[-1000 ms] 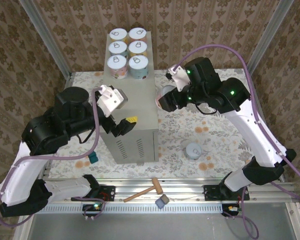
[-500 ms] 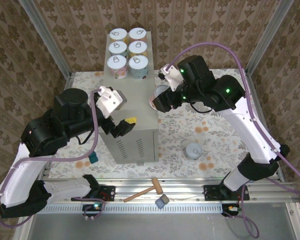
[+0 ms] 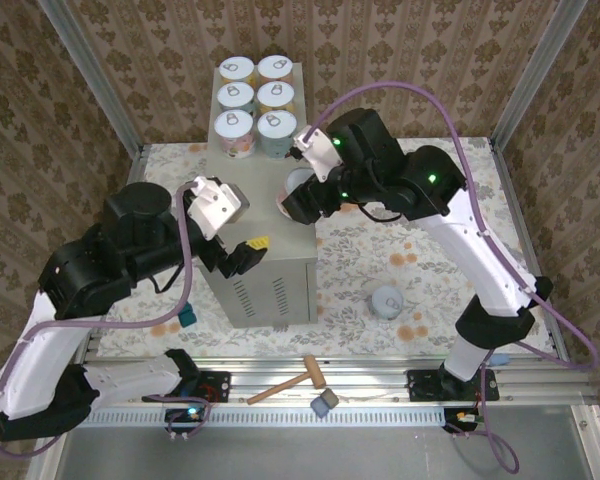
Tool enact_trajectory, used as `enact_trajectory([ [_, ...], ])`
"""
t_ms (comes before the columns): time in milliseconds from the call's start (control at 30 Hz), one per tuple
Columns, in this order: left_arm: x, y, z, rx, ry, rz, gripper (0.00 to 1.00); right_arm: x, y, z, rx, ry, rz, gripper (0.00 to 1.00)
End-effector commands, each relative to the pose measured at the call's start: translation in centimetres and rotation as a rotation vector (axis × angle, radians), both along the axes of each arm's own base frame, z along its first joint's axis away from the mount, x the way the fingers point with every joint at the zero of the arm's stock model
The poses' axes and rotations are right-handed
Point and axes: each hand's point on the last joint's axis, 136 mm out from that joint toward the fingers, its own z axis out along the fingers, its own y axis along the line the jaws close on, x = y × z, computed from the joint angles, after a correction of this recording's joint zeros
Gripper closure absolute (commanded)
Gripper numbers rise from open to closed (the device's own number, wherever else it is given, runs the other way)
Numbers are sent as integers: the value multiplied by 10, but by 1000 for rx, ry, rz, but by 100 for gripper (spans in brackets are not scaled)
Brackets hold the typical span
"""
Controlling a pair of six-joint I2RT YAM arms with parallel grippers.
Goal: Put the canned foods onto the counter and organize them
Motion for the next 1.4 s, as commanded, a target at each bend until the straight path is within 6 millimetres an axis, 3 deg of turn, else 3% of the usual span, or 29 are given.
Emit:
enact_trajectory([
  [0, 6, 10, 11, -17, -66, 52, 0, 1, 10, -9, -54, -6, 11, 27],
  [233, 13, 24, 17, -54, -101, 137, 0, 0, 34, -12, -67, -18, 37, 26],
  [467, 16, 30, 11, -55, -100, 172, 0, 3, 51, -10, -45, -33, 48, 23],
  [1367, 9, 41, 11, -81, -108, 185, 0, 13, 71, -5, 1, -52, 38, 20],
])
